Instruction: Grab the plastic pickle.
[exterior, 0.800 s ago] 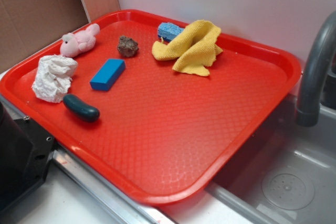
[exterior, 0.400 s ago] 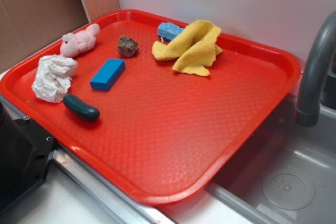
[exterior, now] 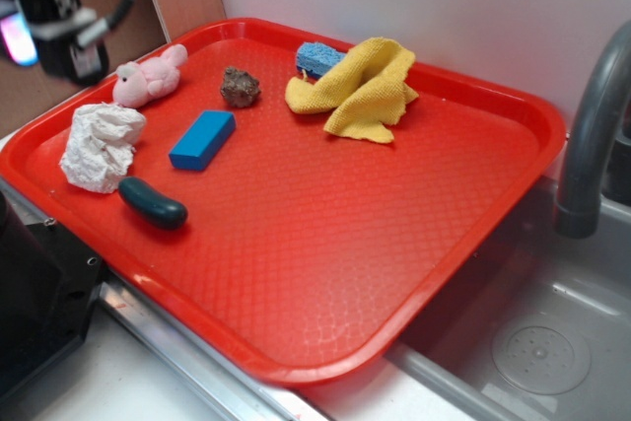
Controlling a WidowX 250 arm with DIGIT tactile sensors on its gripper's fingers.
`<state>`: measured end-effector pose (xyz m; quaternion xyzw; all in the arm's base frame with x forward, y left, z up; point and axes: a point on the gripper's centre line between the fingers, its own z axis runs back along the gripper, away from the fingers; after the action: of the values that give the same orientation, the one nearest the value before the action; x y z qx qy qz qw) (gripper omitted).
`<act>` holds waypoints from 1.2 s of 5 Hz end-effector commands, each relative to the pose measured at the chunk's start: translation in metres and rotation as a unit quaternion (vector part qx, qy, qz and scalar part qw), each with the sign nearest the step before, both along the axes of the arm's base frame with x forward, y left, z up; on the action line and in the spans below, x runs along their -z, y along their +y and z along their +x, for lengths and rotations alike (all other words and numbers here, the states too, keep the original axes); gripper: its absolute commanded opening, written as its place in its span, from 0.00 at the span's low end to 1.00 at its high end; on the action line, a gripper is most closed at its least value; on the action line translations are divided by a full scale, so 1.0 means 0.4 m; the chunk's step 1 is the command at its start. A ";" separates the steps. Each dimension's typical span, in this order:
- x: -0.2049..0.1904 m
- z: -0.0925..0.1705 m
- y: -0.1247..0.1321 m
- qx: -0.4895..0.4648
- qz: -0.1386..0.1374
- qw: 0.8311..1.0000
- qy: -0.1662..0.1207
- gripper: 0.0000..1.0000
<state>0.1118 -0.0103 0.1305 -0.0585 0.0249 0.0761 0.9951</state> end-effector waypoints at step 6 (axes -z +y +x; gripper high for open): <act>0.271 0.093 -0.024 -0.337 0.050 0.940 0.037 1.00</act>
<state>0.1533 -0.0214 0.0297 -0.0144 0.0268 0.4170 0.9084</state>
